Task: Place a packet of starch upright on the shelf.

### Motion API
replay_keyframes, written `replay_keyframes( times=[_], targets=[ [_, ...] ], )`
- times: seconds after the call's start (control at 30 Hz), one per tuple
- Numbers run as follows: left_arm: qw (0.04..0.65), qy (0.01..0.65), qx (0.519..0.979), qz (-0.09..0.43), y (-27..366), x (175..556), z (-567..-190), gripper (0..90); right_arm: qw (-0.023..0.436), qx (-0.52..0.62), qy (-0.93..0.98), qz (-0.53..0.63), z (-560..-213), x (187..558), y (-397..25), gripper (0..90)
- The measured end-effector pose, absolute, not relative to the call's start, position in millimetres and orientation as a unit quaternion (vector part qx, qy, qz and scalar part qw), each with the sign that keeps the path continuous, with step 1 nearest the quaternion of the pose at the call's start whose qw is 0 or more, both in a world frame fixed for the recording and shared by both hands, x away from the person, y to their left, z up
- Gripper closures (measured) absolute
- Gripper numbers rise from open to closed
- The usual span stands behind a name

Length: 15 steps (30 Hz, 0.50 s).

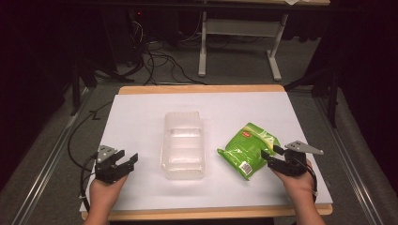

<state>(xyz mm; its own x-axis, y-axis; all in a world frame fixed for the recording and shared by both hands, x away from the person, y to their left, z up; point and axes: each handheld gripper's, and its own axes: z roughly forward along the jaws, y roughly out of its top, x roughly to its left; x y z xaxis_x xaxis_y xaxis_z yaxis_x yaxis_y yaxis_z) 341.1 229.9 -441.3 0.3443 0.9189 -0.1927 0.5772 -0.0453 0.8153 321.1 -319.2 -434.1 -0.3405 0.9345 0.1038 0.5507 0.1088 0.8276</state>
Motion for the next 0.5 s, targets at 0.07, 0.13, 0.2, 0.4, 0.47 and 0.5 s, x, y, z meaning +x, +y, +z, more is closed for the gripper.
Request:
replay_keyframes(
  times=[0.07, 0.13, 0.2, 0.4, 0.47, 0.5],
  targets=[
    [0.434, 0.531, 0.697, 0.211, 226, 340, -439, 42.3, 0.236, 0.517, 0.717, 0.403, -436, 319, -318, 41.6],
    [0.428, 0.518, 0.707, 0.219, 221, 340, -438, 42.1, 0.237, 0.522, 0.715, 0.401, -436, 318, -320, 41.6],
    [0.422, 0.513, 0.713, 0.223, 218, 339, -438, 42.0, 0.235, 0.528, 0.709, 0.405, -436, 317, -324, 41.5],
    [0.422, 0.517, 0.710, 0.224, 218, 340, -439, 42.0, 0.231, 0.532, 0.706, 0.406, -438, 318, -332, 40.8],
    [0.414, 0.514, 0.717, 0.224, 217, 341, -442, 42.0, 0.233, 0.533, 0.704, 0.408, -437, 319, -334, 40.7],
    [0.413, 0.513, 0.718, 0.225, 216, 341, -442, 42.0, 0.233, 0.534, 0.702, 0.409, -437, 319, -335, 40.6]
  ],
)
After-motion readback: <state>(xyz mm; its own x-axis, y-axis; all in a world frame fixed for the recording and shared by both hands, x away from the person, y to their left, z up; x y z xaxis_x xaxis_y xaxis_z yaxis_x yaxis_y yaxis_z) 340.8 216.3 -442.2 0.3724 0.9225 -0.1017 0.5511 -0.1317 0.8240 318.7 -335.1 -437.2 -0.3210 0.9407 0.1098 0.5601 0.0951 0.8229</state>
